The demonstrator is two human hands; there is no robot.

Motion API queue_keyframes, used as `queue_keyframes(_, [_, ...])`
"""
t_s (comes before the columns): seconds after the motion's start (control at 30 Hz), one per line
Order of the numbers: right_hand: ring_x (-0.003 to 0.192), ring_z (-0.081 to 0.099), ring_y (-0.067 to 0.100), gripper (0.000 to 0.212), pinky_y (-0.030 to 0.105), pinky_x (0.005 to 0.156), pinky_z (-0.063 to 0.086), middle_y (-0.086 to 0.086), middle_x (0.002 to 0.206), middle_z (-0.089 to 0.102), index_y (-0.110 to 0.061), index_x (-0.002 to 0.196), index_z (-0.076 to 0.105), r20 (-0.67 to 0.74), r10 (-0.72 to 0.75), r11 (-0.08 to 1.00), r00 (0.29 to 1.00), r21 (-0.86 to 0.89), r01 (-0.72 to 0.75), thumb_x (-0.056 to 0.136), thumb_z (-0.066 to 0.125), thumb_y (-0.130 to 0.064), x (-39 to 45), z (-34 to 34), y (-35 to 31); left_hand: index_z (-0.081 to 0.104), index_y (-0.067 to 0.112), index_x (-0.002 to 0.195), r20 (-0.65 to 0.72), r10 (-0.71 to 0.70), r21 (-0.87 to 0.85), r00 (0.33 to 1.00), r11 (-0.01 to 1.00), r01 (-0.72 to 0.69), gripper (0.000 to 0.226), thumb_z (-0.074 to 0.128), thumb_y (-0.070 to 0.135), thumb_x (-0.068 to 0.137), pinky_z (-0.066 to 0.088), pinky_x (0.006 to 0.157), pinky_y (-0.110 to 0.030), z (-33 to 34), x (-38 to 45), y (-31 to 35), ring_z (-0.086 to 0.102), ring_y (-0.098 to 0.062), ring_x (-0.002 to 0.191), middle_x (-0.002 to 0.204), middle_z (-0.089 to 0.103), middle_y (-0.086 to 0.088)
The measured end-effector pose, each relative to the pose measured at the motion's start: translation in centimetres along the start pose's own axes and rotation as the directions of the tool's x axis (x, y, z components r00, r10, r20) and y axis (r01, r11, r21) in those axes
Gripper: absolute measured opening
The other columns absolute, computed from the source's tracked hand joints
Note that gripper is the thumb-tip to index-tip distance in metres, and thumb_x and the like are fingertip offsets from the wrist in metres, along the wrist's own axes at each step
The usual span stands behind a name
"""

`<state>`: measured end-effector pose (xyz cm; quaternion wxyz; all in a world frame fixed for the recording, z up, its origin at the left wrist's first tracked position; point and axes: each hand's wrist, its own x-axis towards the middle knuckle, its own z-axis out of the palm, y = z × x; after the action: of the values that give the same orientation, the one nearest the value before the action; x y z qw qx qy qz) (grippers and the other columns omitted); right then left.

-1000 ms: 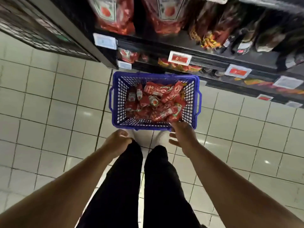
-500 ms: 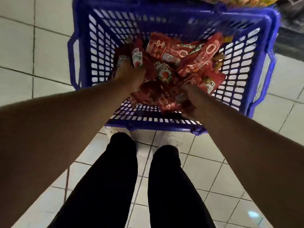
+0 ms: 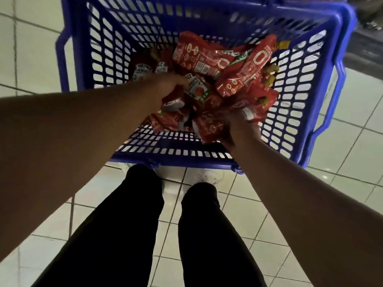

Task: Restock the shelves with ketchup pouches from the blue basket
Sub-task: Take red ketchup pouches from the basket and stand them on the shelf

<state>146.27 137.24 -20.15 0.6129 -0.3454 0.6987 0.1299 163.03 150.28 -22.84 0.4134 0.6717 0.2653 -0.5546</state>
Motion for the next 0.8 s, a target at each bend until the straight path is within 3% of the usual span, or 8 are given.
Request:
queue_keyframes(0.2, [0.091, 0.074, 0.029, 0.034, 0.036, 0.065, 0.061, 0.013, 0.109, 0.073, -0.004, 0.125, 0.060, 0.479, 0.009, 0.947, 0.878, 0.279, -0.162, 0.099, 0.054, -0.026, -5.6, -3.1, -3.4, 0.055, 0.010, 0.133, 0.319, 0.113, -0.201, 0.941, 0.978, -0.050, 0.069, 0.084, 0.030, 0.074, 0.055, 0.096, -0.052, -3.9, -8.1, -1.3, 0.068, -0.035, 0.114, 0.125, 0.070, -0.015])
queue_keyframes(0.3, [0.097, 0.070, 0.032, 0.036, 0.038, 0.065, 0.060, 0.012, 0.120, 0.069, -0.008, 0.125, 0.064, 0.605, 0.039, 0.947, 0.795, 0.231, -0.222, 0.102, 0.050, -0.031, -9.9, -4.5, -4.6, 0.049, 0.010, 0.141, 0.400, 0.196, -0.303, 0.895, 0.950, -0.073, 0.087, 0.089, 0.034, 0.067, 0.051, 0.101, -0.052, -4.8, -12.7, -1.4, 0.061, -0.037, 0.125, 0.136, 0.063, -0.016])
queue_keyframes(0.37, [0.103, 0.069, 0.035, 0.047, 0.041, 0.064, 0.060, 0.014, 0.133, 0.062, -0.006, 0.144, 0.048, 0.649, 0.010, 0.969, 0.761, 0.182, -0.168, 0.102, 0.050, -0.027, -12.8, -4.9, -5.3, 0.049, 0.014, 0.142, 0.421, 0.252, -0.361, 0.871, 0.928, -0.094, 0.072, 0.079, 0.038, 0.082, 0.047, 0.106, -0.053, -4.7, -16.1, -1.3, 0.056, -0.037, 0.131, 0.140, 0.060, -0.015])
queue_keyframes(0.47, [0.131, 0.055, 0.036, 0.052, 0.054, 0.104, 0.048, 0.017, 0.148, 0.051, -0.004, 0.152, 0.036, 0.674, -0.045, 0.978, 0.737, 0.180, -0.104, 0.103, 0.044, -0.016, -17.9, -4.9, -6.3, 0.055, 0.021, 0.135, 0.411, 0.297, -0.423, 0.862, 0.900, -0.109, 0.037, 0.054, 0.039, 0.102, 0.052, 0.100, -0.051, -4.2, -21.7, -0.4, 0.060, -0.033, 0.127, 0.135, 0.065, -0.010])
queue_keyframes(0.53, [0.136, 0.050, 0.038, 0.046, 0.059, 0.114, 0.036, 0.019, 0.148, 0.050, -0.001, 0.149, 0.040, 0.690, -0.069, 0.975, 0.721, 0.199, -0.097, 0.104, 0.039, -0.011, -21.4, -5.2, -7.1, 0.055, 0.021, 0.134, 0.392, 0.312, -0.418, 0.865, 0.899, -0.134, 0.035, 0.051, 0.037, 0.103, 0.053, 0.097, -0.050, -3.8, -25.5, 0.7, 0.062, -0.032, 0.125, 0.133, 0.066, -0.009])
queue_keyframes(0.6, [0.124, 0.060, 0.039, 0.041, 0.059, 0.107, 0.044, 0.021, 0.133, 0.062, 0.000, 0.133, 0.054, 0.707, -0.088, 0.954, 0.702, 0.262, -0.144, 0.094, 0.049, -0.011, -25.6, -5.8, -8.5, 0.058, 0.016, 0.133, 0.340, 0.308, -0.399, 0.889, 0.903, -0.161, 0.037, 0.051, 0.037, 0.103, 0.051, 0.099, -0.053, -3.6, -29.6, 2.1, 0.063, -0.033, 0.123, 0.132, 0.067, -0.012])
queue_keyframes(0.7, [0.078, 0.066, 0.029, 0.033, 0.035, 0.073, 0.054, 0.013, 0.089, 0.065, -0.007, 0.093, 0.066, 0.776, -0.100, 0.963, 0.623, 0.233, -0.136, 0.081, 0.063, -0.037, -32.6, -7.1, -11.1, 0.070, 0.010, 0.112, 0.217, 0.315, -0.342, 0.924, 0.911, -0.230, 0.036, 0.042, 0.033, 0.102, 0.052, 0.098, -0.052, -3.1, -36.6, 4.5, 0.068, -0.034, 0.109, 0.114, 0.073, -0.014])
queue_keyframes(0.8, [0.066, 0.061, 0.021, 0.041, 0.030, 0.062, 0.050, 0.006, 0.079, 0.060, -0.008, 0.091, 0.064, 0.793, -0.069, 0.987, 0.605, 0.141, -0.071, 0.073, 0.074, -0.043, -38.7, -9.4, -13.3, 0.064, 0.009, 0.110, 0.160, 0.353, -0.289, 0.922, 0.910, -0.298, 0.034, 0.034, 0.021, 0.099, 0.052, 0.092, -0.046, -2.8, -43.5, 6.3, 0.066, -0.031, 0.096, 0.101, 0.069, -0.012])
